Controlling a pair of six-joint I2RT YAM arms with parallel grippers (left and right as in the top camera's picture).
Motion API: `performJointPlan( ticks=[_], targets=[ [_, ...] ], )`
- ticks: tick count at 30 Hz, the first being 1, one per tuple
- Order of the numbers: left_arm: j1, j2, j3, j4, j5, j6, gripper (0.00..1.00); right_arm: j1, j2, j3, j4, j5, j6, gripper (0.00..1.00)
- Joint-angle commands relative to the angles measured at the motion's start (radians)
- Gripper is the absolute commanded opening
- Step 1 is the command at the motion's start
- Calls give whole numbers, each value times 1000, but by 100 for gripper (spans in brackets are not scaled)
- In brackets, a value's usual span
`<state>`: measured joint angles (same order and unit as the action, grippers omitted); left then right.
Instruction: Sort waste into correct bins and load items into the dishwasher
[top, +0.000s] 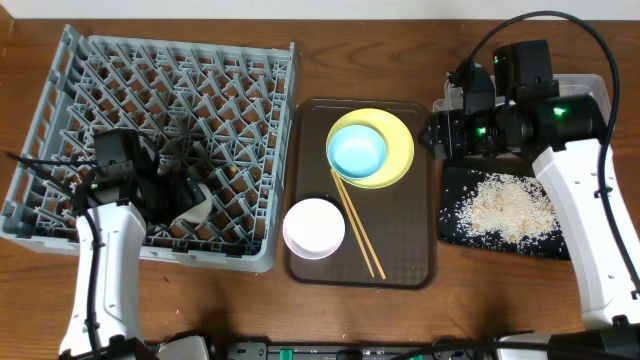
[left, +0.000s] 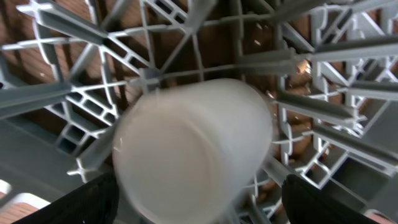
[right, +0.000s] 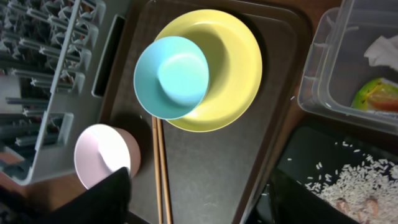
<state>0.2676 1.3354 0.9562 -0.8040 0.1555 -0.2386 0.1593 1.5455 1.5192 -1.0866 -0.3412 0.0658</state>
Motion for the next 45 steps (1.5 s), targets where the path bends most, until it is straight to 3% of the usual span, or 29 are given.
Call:
performJointPlan(
  ticks=[1, 7, 13, 18, 23, 26, 30, 34, 36, 45],
  targets=[
    [2, -58, 73, -3, 104, -14, 91, -5, -3, 15, -2, 1, -17, 83],
    [-129, -173, 139, 0, 117, -29, 94, -71, -3, 15, 2, 42, 44, 86],
    [-462, -164, 129, -16, 105, -28, 95, -120, -3, 15, -14, 38, 53, 88],
    [-721, -72, 127, -1, -23, -27, 95, -119, -3, 15, -22, 38, 53, 88],
    [-953, 106, 127, 97, -33, -28, 95, -119, -3, 15, -29, 38, 53, 88],
    [-1015, 191, 127, 130, -34, -28, 93, -119, -3, 15, -32, 38, 53, 88],
    [-1053, 316, 127, 140, -34, -28, 80, -119, -3, 15, -32, 38, 53, 88],
    [-1054, 413, 127, 140, -33, -29, 59, -119, -3, 15, -32, 38, 53, 88],
    [-1054, 430, 127, 140, -33, -29, 48, -119, -3, 15, -32, 38, 53, 88],
    [-1054, 437, 127, 148, -34, -28, 13, -119, -3, 15, -32, 38, 53, 88]
  ],
)
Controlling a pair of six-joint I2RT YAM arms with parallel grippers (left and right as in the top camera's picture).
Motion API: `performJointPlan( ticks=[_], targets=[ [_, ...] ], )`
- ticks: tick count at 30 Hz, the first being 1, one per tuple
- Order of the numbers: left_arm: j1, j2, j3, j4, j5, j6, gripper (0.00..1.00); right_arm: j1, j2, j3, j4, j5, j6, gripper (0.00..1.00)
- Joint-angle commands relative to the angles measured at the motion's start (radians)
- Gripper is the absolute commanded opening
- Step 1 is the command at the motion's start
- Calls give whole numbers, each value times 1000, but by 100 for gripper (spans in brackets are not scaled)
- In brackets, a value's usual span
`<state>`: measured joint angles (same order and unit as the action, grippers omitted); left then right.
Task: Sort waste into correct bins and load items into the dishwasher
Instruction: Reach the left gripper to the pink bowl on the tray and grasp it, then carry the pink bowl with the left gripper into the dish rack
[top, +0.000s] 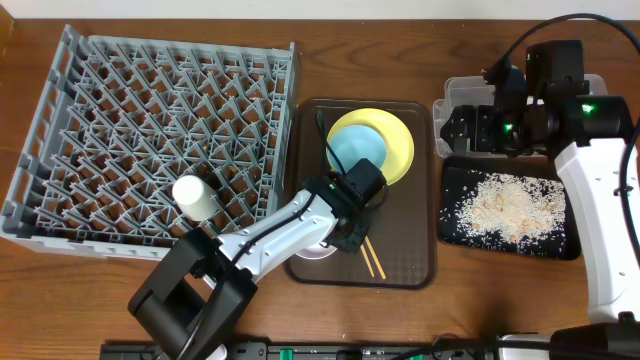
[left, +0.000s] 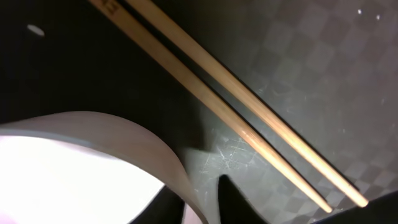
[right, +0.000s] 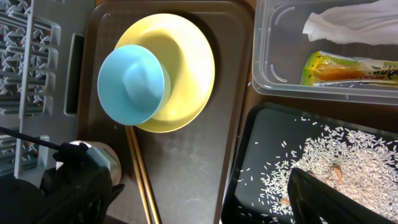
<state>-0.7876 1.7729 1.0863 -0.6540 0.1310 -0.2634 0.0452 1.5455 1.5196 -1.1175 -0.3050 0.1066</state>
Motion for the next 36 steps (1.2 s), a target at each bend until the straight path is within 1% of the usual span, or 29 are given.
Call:
performJointPlan(
  ticks=[1, 2, 6, 12, 13, 16, 19, 20, 23, 28, 29, 30, 33, 34, 36],
  targets=[
    [2, -2, -3, -2, -9, -3, 9, -5, -3, 15, -2, 2, 12, 88],
    [2, -3, -1, -2, -9, -3, 8, -6, -3, 15, -2, 2, 12, 88],
    [3, -50, 41, -11, -9, -3, 7, -5, -3, 15, -2, 2, 12, 88],
    [41, -226, 160, -74, -9, 17, 7, -6, -3, 15, -6, 2, 12, 88],
    [76, -291, 181, -70, -10, 36, 7, -6, -3, 15, -6, 2, 12, 88],
    [169, -389, 190, -47, -9, 66, 7, -6, -3, 15, -6, 2, 12, 88],
    [338, -461, 190, -39, 18, 116, 8, -5, -3, 15, -6, 2, 12, 88],
    [387, -466, 190, -36, 67, 141, 7, -6, -3, 15, -6, 2, 12, 88],
    [567, -454, 190, -21, 319, 226, 7, -6, -3, 15, -7, 2, 12, 88],
    [800, -396, 190, 34, 656, 275, 7, -5, -3, 15, -10, 2, 12, 88],
    [830, -381, 190, 45, 705, 278, 7, -5, -3, 15, -10, 2, 12, 88],
    [916, -319, 190, 84, 871, 278, 7, -6, -3, 15, -10, 2, 12, 88],
    [993, -224, 190, 130, 1054, 277, 7, -5, -3, 15, -11, 2, 12, 88],
    [1030, -164, 190, 164, 1155, 257, 8, -5, -3, 15, -13, 2, 12, 88],
    [1065, -99, 190, 209, 1241, 220, 7, -5, -3, 15, -15, 2, 12, 88]
  ],
)
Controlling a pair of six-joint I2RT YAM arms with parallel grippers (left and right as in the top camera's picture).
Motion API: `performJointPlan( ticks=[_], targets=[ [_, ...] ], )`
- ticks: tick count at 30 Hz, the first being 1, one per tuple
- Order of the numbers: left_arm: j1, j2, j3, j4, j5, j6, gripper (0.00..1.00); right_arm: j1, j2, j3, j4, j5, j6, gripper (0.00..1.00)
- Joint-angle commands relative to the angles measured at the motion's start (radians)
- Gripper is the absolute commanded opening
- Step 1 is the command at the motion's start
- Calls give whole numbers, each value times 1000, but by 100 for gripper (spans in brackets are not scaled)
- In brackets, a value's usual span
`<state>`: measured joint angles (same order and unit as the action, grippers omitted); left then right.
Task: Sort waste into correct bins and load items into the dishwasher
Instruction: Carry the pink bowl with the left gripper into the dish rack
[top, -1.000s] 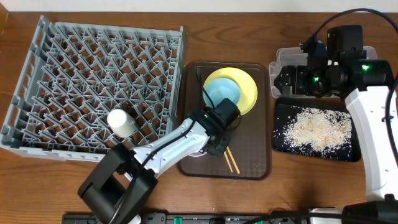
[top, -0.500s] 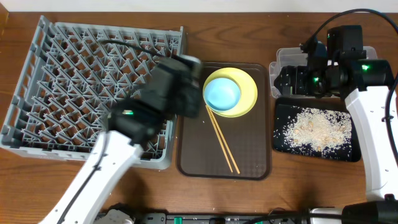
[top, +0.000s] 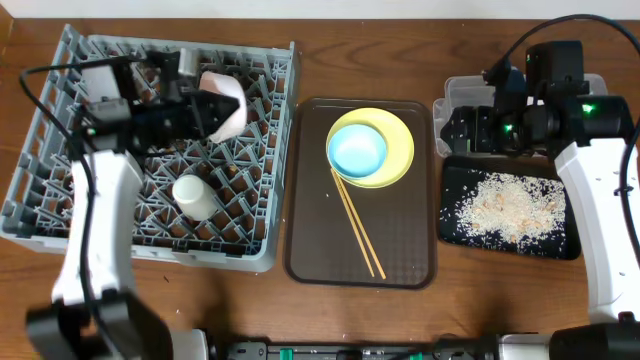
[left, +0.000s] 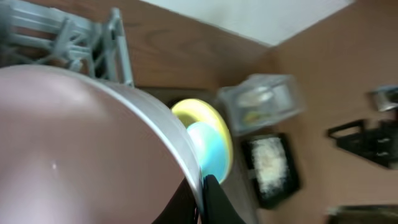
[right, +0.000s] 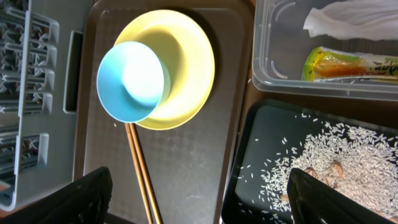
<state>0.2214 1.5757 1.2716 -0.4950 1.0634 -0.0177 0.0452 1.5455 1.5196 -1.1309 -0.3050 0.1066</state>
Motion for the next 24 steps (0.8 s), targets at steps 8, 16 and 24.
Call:
performJointPlan(
  ticks=[8, 16, 24],
  targets=[
    [141, 260, 5, 116, 367, -100, 7, -6, -3, 15, -7, 2, 12, 88],
    [237, 282, 0, 87, 151, -99, 32, -6, -3, 15, -11, 2, 12, 88],
    [325, 282, 0, 67, 68, -99, 71, -6, -3, 15, -13, 2, 12, 88]
  ],
)
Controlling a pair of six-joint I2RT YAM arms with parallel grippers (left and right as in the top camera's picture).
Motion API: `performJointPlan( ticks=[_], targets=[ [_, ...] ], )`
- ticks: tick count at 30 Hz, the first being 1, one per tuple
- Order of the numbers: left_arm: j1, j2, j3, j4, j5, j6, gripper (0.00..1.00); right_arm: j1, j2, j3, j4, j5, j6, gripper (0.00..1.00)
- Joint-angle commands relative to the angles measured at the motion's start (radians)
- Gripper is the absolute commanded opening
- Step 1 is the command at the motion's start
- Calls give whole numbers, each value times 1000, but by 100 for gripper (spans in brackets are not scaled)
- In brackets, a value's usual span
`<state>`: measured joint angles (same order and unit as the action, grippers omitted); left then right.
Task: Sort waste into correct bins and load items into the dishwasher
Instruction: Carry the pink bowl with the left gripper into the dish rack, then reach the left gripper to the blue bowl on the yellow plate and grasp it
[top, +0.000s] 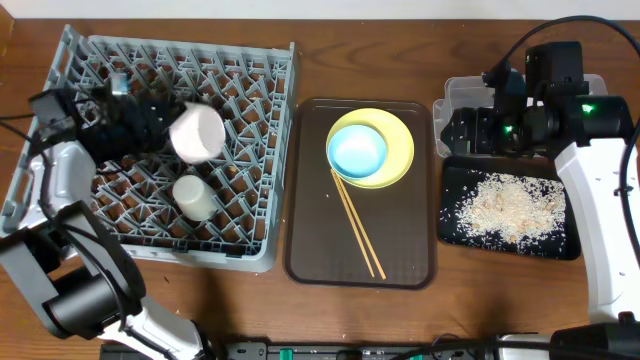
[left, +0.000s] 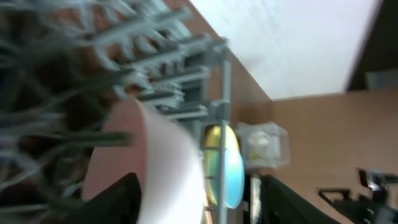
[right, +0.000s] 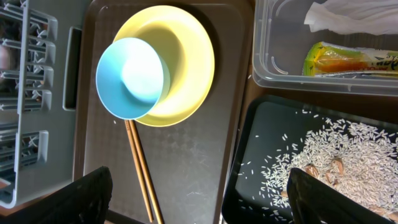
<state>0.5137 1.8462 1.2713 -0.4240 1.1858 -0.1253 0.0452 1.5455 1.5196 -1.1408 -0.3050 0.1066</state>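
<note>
A pale pink bowl (top: 197, 132) lies on its side among the tines of the grey dishwasher rack (top: 240, 60). My left gripper (top: 155, 130) is just left of it. In the left wrist view the gripper (left: 199, 190) stands open, its fingers wide on either side of the bowl (left: 168, 168). A white cup (top: 190, 196) lies in the rack nearer the front. On the brown tray (top: 400, 250) are a yellow plate (top: 402, 140), a blue bowl (top: 357, 150) and chopsticks (top: 358, 225). My right gripper (right: 196, 180) hovers open and holds nothing.
A clear bin (right: 273, 62) at the back right holds a snack wrapper (right: 348, 62) and a crumpled tissue (right: 348, 18). In front of it a black bin (top: 505, 205) holds spilled rice. The right arm hangs over both bins.
The left gripper was shut on the pink bowl's rim over the back of the rack. The bowl now lies lower in the rack's middle and the gripper has opened. The right arm stayed put.
First the left gripper was in the rack at the white cup, with the pink bowl on the tray. Then it was at the bowl on the tray, the cup left in the rack. Later it held the bowl over the rack, where the bowl now lies.
</note>
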Motion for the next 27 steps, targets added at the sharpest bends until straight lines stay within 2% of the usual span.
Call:
performJointPlan(
  ticks=[1, 3, 8, 12, 17, 19, 23, 27],
  targets=[
    [44, 11, 1, -4, -55, 8, 78, -6, -3, 15, -3, 2, 12, 88],
    [66, 9, 1, -4, -55, 8, 85, -6, -3, 15, -5, 2, 12, 88],
    [90, -62, 1, -8, -78, 8, 86, -6, -3, 15, -5, 3, 11, 88],
    [37, -172, 1, -63, -249, 8, 87, -6, -3, 15, -5, 40, 12, 88],
    [-158, -320, 1, -156, -552, 7, 87, -6, -3, 15, -4, 143, 61, 88],
    [-337, -370, 1, -204, -640, 8, 87, -6, -3, 15, -4, 215, 100, 89],
    [-537, -384, 1, -215, -701, 8, 87, -11, -3, 15, -8, 252, 126, 99],
    [-714, -362, 1, -101, -716, -54, 87, -47, -3, 15, -28, 266, 154, 99]
  ],
)
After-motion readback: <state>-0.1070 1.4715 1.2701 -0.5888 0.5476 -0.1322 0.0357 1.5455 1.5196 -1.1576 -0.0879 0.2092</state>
